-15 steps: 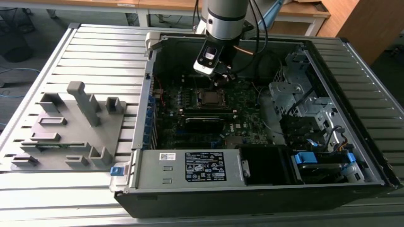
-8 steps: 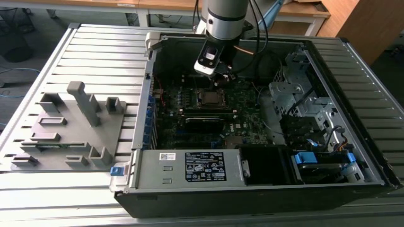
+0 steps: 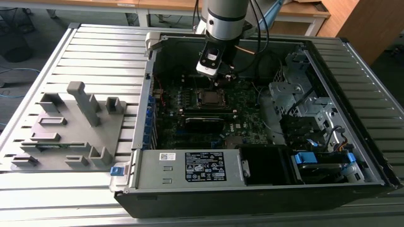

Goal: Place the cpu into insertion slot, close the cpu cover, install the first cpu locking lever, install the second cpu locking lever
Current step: 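Close the cpu cover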

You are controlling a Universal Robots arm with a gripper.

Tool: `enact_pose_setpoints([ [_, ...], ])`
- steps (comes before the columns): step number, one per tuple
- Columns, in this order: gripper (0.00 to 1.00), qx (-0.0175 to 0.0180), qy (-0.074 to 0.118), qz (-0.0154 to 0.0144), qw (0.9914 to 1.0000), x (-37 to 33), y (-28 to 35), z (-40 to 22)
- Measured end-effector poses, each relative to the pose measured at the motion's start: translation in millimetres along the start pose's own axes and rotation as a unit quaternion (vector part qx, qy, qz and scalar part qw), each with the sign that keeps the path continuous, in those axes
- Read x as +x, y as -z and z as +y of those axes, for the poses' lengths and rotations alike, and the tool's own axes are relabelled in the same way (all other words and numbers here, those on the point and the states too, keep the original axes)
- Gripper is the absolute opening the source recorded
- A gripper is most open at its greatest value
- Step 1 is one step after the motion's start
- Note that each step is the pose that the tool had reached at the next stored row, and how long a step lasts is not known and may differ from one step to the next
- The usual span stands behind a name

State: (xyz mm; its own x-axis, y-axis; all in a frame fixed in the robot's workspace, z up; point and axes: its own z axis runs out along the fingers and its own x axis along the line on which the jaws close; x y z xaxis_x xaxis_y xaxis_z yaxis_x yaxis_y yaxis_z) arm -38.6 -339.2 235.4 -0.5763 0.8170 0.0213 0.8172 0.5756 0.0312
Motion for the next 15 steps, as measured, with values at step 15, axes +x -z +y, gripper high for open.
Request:
enact_pose_setpoints([
  [15,0.11,0.0005,0.026,0.0008,0.99967,0.0,-0.1,0.0],
])
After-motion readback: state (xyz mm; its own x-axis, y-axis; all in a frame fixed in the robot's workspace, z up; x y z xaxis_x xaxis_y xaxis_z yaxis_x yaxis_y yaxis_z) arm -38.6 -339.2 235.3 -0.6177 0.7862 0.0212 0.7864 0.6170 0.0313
